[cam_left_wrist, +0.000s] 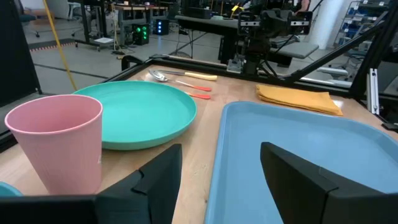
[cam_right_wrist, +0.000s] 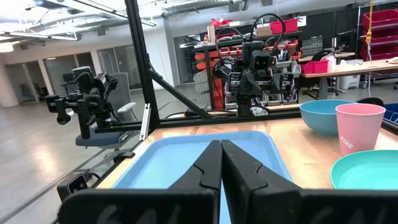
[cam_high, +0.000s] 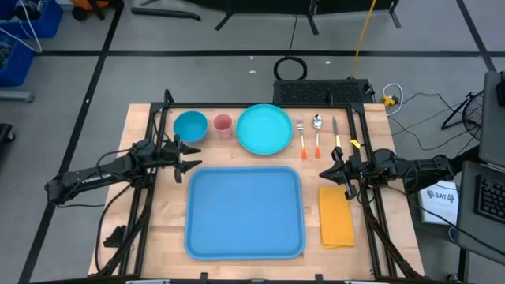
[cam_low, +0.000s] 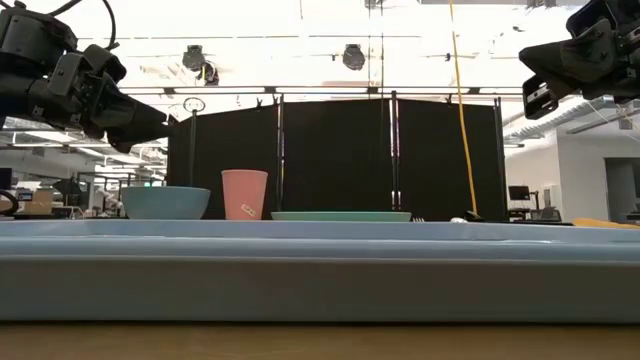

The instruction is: Set up tray

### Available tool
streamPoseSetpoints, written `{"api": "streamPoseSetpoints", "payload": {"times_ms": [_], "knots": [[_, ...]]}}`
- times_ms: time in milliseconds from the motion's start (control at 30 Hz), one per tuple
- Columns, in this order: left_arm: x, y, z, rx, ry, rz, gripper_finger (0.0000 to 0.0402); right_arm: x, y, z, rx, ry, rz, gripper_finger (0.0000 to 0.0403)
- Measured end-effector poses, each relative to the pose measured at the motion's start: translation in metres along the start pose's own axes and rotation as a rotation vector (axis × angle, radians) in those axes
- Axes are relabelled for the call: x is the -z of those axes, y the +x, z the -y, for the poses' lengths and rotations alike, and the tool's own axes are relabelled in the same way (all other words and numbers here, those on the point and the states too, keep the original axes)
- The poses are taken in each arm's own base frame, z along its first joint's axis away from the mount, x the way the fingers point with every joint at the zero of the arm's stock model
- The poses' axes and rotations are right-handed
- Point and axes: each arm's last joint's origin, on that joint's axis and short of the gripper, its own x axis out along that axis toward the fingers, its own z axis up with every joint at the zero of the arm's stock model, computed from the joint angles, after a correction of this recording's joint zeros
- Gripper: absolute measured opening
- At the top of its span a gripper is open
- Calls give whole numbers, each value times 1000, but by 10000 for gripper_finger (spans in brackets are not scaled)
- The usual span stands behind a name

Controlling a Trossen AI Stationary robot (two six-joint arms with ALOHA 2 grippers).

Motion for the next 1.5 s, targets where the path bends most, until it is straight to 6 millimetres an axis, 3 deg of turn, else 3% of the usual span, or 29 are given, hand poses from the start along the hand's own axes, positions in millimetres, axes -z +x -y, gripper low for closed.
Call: {"api": "streamPoseSetpoints", "payload": {"times_ms": [1500], "knots": [[-1, 0, 0, -4, 32, 8, 223, 0, 0, 0, 0, 0, 1, 0]]}}
